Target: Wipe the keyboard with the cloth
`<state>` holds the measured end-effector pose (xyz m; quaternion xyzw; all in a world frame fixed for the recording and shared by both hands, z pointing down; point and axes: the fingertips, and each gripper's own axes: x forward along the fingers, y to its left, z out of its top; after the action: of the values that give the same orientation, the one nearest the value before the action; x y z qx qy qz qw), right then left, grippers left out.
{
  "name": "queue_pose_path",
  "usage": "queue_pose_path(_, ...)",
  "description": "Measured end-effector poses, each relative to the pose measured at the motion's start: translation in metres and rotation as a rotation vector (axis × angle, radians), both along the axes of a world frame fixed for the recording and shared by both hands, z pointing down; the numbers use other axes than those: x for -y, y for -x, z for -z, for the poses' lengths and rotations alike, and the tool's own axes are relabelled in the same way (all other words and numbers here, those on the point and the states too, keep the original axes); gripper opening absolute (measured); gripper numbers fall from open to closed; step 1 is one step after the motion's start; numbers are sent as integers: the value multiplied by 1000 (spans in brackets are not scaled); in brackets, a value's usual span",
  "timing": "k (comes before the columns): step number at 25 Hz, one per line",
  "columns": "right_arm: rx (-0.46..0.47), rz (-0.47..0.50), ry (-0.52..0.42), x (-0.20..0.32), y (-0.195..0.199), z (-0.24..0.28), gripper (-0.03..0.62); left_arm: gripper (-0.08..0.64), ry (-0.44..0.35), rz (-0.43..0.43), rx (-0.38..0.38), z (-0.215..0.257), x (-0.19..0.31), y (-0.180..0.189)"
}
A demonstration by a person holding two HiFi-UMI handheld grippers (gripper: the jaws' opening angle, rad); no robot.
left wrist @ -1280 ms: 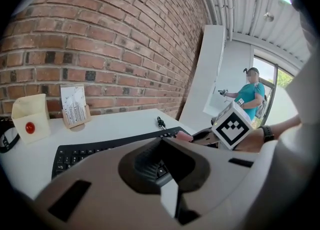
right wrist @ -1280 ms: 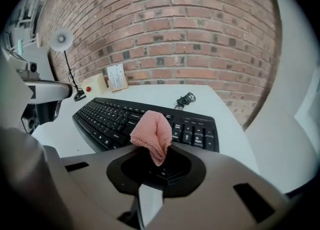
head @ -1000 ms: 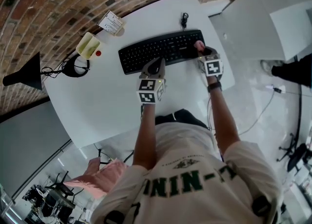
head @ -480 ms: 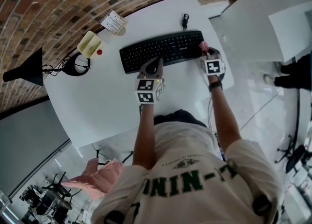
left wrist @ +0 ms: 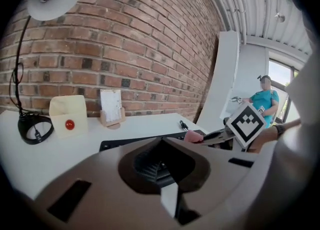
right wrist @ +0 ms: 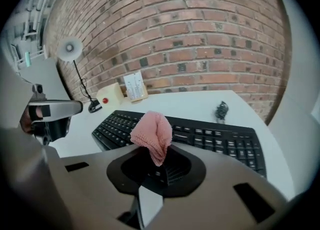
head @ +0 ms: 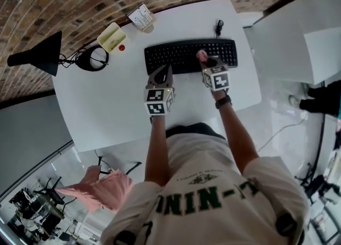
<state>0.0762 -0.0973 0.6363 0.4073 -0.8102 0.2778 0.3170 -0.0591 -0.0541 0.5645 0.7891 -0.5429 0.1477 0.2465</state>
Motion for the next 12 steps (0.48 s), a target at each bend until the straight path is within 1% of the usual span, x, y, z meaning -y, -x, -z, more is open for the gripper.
queue_pose_path(4, 44, 112, 11, -20, 72, 1, 32, 2, 18, 82, -3, -9, -9, 38)
queue_pose_path(6, 44, 194, 8, -31, 104, -10, 32, 2, 25, 125, 0, -13, -14, 59)
queue_pose_path(8, 47, 257, 13, -42, 135, -11, 32, 2, 31, 170, 2, -16, -20, 79)
queue_pose_path(12, 55, 330, 32, -56, 180, -10, 32, 2, 45, 253, 0, -20, -32, 113)
